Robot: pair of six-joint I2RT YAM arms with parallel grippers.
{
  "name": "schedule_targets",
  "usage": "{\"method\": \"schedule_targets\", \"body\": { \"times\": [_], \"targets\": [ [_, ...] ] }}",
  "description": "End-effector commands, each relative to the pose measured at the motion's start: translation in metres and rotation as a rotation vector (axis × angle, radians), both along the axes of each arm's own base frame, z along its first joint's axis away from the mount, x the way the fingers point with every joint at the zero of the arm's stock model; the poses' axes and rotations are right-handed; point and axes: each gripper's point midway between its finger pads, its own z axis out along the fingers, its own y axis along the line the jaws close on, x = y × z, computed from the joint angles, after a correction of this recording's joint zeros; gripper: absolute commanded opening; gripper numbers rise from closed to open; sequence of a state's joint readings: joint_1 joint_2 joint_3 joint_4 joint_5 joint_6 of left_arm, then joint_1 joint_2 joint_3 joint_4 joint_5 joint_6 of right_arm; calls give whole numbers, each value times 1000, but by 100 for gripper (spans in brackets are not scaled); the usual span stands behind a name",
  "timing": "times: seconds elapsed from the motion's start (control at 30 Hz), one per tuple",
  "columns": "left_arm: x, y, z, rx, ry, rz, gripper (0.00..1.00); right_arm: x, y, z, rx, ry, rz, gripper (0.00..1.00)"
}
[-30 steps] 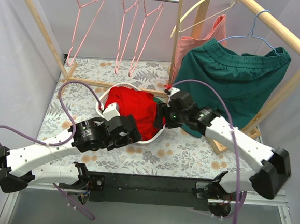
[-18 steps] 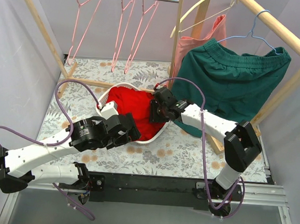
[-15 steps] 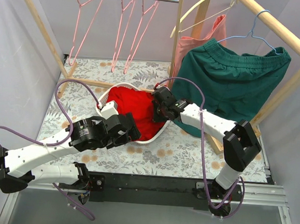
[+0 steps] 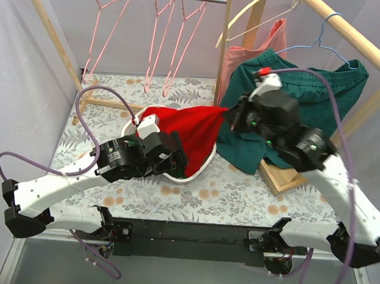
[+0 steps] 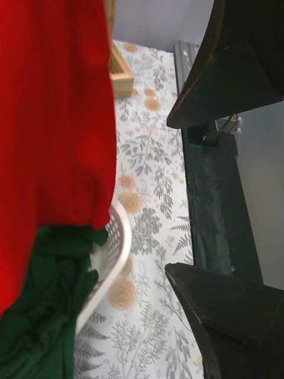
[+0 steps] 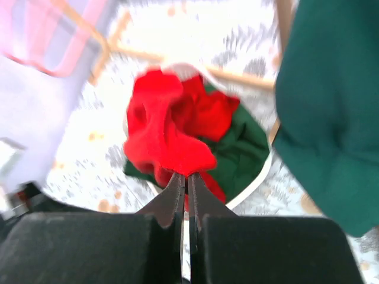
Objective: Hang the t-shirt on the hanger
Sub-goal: Pick up the T-shirt and place it in the bin, then move the bin to the corner of the board.
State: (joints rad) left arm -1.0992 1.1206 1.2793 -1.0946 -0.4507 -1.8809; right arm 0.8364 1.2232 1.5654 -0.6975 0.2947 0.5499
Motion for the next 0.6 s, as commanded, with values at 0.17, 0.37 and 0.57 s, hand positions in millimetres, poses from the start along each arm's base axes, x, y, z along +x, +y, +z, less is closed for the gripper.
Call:
{"method": "schedule_targets", "body": {
  "times": [0.17, 0.37, 0.57],
  "targets": [
    [30, -12, 82, -79, -181, -7, 98, -30, -60, 161, 148, -353, -35, 1],
    [34, -7, 78, -54, -170, 16, 97, -44, 2, 63, 89, -128, 241, 1],
    [46, -5, 23, -29, -49, 11, 86, -76, -58, -89, -16, 153, 45, 1]
  ]
}}
